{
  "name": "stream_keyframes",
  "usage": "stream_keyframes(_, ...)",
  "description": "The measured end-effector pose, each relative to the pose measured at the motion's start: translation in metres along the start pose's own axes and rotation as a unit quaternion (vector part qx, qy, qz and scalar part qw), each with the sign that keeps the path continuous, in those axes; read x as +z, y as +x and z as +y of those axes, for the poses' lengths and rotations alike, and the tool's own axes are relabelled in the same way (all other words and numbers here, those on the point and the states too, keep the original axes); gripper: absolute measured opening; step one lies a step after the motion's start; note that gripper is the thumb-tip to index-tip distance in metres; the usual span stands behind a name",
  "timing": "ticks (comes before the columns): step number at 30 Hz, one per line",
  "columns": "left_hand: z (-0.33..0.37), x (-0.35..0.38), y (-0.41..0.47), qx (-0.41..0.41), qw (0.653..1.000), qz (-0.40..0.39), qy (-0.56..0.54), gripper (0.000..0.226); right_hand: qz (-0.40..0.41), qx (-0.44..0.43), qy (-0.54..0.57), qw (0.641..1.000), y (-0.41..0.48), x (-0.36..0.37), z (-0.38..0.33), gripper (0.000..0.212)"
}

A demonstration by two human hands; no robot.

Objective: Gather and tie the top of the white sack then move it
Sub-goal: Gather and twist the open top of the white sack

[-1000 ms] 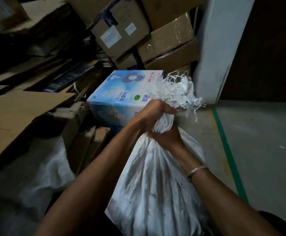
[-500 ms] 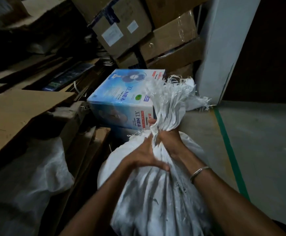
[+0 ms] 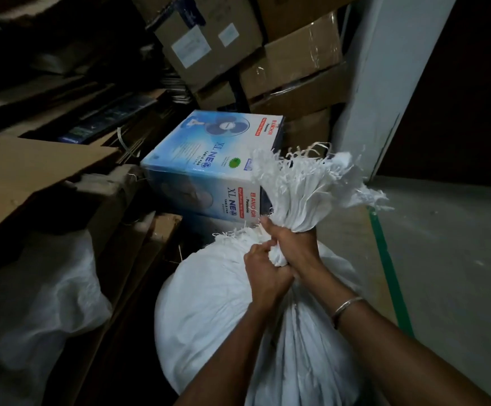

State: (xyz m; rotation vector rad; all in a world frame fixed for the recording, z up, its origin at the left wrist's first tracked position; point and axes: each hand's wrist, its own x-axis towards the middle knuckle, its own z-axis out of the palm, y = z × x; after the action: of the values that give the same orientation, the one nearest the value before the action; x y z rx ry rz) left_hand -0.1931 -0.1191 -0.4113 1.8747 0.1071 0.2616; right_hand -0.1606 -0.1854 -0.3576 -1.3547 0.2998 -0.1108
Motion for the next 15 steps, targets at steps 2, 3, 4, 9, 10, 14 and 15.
stream_keyframes(2,-0.001,0.000,-0.003,-0.020,0.999,-0.027,-0.009,0.050,0.015,0.031,0.006,0.999,0.000,0.003,-0.006,0.018)
stream_keyframes(3,-0.003,-0.002,0.000,-0.022,0.998,-0.057,-0.013,0.050,0.015,0.054,0.007,0.998,0.001,0.004,-0.009,0.018)
stream_keyframes(4,-0.007,-0.008,0.004,-0.019,0.996,-0.091,-0.016,0.060,0.010,0.072,0.012,0.997,0.003,0.005,-0.011,0.020)
stream_keyframes(9,-0.006,-0.042,0.045,0.030,0.949,-0.269,0.162,0.151,-0.074,0.103,0.003,0.992,0.002,0.011,-0.016,0.032)
stream_keyframes(10,-0.002,-0.042,0.046,0.043,0.946,-0.274,0.165,0.146,-0.083,0.095,-0.004,0.992,0.004,0.011,-0.016,0.034)
stream_keyframes(14,0.005,-0.023,0.027,-0.026,0.967,-0.242,0.073,0.122,-0.076,0.088,0.007,0.993,0.007,0.005,-0.009,0.028)
stream_keyframes(15,0.004,-0.019,0.023,-0.058,0.972,-0.224,0.033,0.100,-0.070,0.096,0.032,0.992,0.006,0.004,-0.008,0.021)
